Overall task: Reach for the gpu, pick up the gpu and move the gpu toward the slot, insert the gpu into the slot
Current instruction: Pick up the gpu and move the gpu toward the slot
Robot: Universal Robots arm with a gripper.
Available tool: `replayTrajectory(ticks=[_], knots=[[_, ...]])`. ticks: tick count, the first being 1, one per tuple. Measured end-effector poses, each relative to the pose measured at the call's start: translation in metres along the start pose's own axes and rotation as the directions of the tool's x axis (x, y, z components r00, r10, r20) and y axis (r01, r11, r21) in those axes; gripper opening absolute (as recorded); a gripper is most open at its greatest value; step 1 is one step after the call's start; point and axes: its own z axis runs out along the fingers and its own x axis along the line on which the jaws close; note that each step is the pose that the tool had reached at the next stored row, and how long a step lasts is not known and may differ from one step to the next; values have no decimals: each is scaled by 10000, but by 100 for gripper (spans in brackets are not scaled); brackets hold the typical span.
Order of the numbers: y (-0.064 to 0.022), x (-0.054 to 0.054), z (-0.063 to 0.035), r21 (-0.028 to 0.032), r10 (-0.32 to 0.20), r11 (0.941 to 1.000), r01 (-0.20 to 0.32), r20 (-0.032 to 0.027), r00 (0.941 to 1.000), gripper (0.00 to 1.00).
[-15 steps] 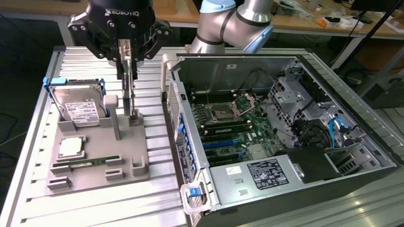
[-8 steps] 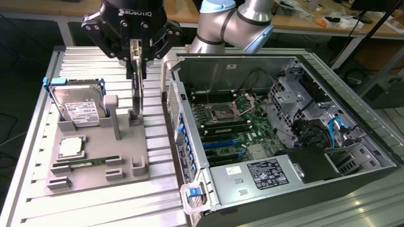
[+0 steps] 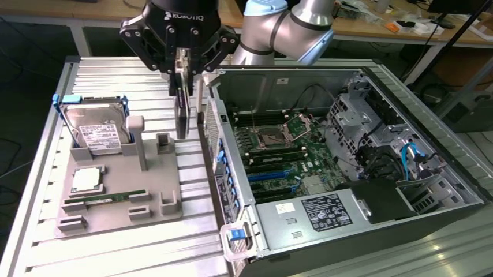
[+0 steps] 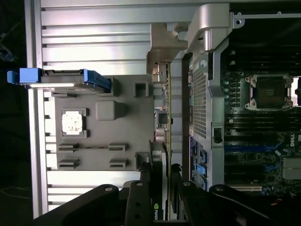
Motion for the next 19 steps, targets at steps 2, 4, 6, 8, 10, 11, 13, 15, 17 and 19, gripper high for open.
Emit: replayTrajectory(ticks=[2,4,6,8,10,11,13,15,17,19], knots=[[1,-39,-1,1,-1,10000,1,-4,10000,27],[1,-74,-2,0,-1,10000,1,-7,10000,27],[2,-110,-4,1,-3,10000,3,-9,10000,27],[2,-163,-5,1,-4,10000,4,-12,10000,27],[3,-197,-6,1,-5,10000,5,-15,10000,27],[3,-214,-7,1,-5,10000,5,-16,10000,27],[4,-249,-7,1,-4,10000,4,-17,10000,27],[4,-286,-9,1,-6,10000,6,-19,10000,27],[5,-323,-10,1,-9,10000,9,-22,10000,27],[5,-360,-11,1,-13,10000,13,-24,10000,27]])
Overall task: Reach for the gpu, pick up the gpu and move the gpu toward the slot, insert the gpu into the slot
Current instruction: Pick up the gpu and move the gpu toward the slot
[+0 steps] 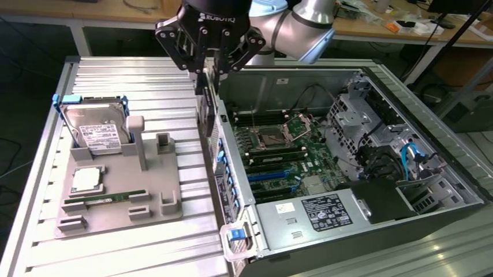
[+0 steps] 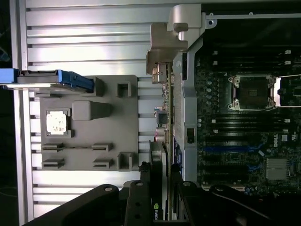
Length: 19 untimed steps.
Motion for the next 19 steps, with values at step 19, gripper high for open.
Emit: replayTrajectory(ticks=[19], knots=[[6,-416,-14,2,-26,10000,26,-29,10000,27]])
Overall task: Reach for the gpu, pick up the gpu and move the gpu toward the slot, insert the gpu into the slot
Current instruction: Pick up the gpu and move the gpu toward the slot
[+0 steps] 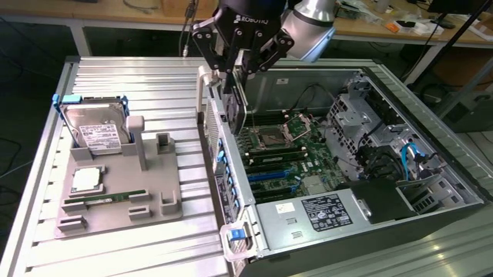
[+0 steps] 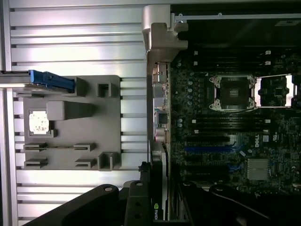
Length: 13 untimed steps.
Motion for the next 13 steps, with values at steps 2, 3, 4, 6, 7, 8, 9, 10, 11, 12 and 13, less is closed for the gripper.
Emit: replayTrajectory(ticks=[2,3,4,6,7,8,9,10,11,12,13], knots=[[0,-41,-1,0,-2,10000,2,-2,10000,27],[1,-60,-2,0,-3,10000,3,-2,10000,27],[1,-79,-2,0,-4,10000,4,-3,10000,27],[1,-120,-4,0,-7,10000,7,-5,10000,27],[2,-141,-5,0,-8,10000,8,-6,10000,27],[2,-161,-6,0,-10,10000,10,-7,10000,27],[2,-182,-6,0,-12,10000,12,-8,10000,27],[2,-202,-7,0,-13,10000,13,-9,10000,27],[3,-222,-7,0,-14,10000,14,-10,10000,27],[3,-254,-9,1,-16,10000,16,-12,10000,27],[3,-282,-10,1,-18,10000,18,-13,10000,27]])
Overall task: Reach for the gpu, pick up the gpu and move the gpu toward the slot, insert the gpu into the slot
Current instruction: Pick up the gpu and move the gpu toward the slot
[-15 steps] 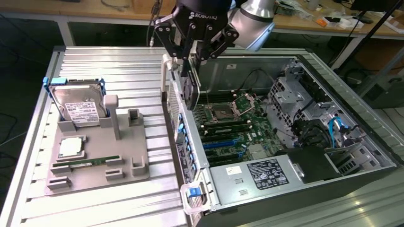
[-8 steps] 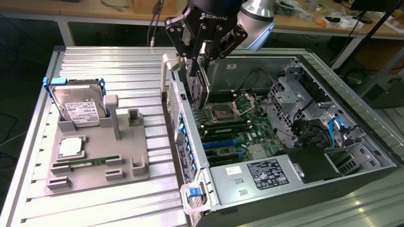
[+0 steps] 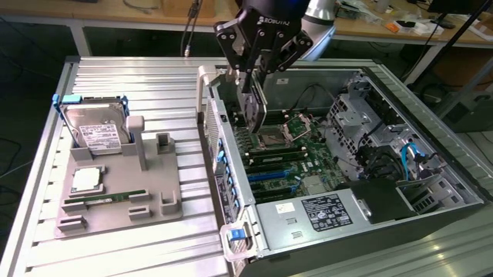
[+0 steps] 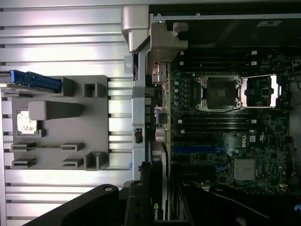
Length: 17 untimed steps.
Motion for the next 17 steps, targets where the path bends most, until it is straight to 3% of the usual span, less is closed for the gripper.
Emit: replayTrajectory(ticks=[17], knots=[[3,-350,-12,1,-26,10000,26,-11,10000,27]])
